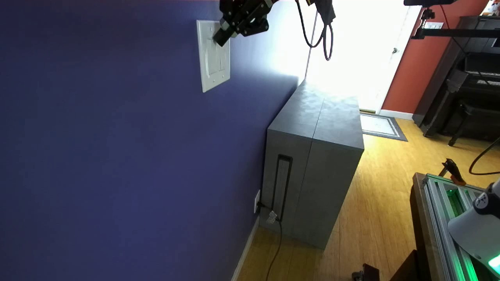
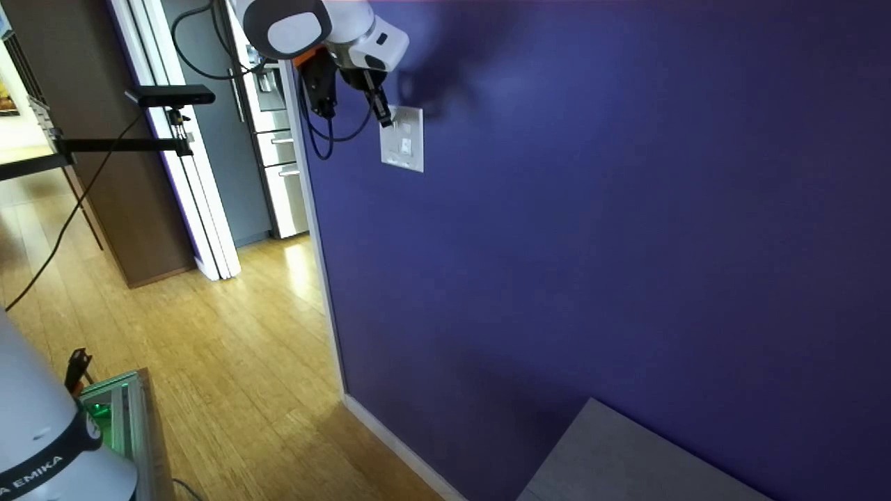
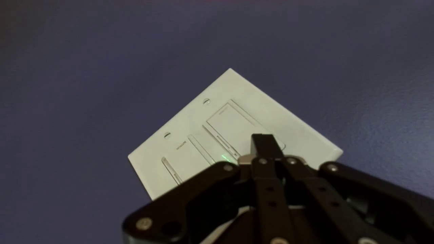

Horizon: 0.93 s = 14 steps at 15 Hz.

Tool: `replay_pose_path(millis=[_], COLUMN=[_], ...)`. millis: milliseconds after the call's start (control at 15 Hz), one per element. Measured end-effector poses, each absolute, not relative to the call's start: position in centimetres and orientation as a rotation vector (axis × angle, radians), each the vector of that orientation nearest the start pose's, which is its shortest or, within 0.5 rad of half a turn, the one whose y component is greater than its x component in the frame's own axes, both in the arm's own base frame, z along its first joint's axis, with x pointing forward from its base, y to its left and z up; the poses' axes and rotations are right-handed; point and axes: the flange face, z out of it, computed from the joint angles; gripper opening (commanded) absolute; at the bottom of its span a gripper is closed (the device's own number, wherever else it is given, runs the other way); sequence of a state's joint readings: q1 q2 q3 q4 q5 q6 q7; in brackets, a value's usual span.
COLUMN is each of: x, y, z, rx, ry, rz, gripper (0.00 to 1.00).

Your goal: Turn on the light switch on the left

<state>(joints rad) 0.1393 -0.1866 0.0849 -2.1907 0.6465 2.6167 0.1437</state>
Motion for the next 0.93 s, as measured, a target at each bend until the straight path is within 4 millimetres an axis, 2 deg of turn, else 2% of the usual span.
replay_pose_path(millis=[400,933], x=[52.38,52.84], y=[11.33,10.71], z=[52.18,52.64], rx=[-2.482,-2.464], ry=[0.449,0.475], rz=[-0.556,-0.636], gripper=[0.00,0.00])
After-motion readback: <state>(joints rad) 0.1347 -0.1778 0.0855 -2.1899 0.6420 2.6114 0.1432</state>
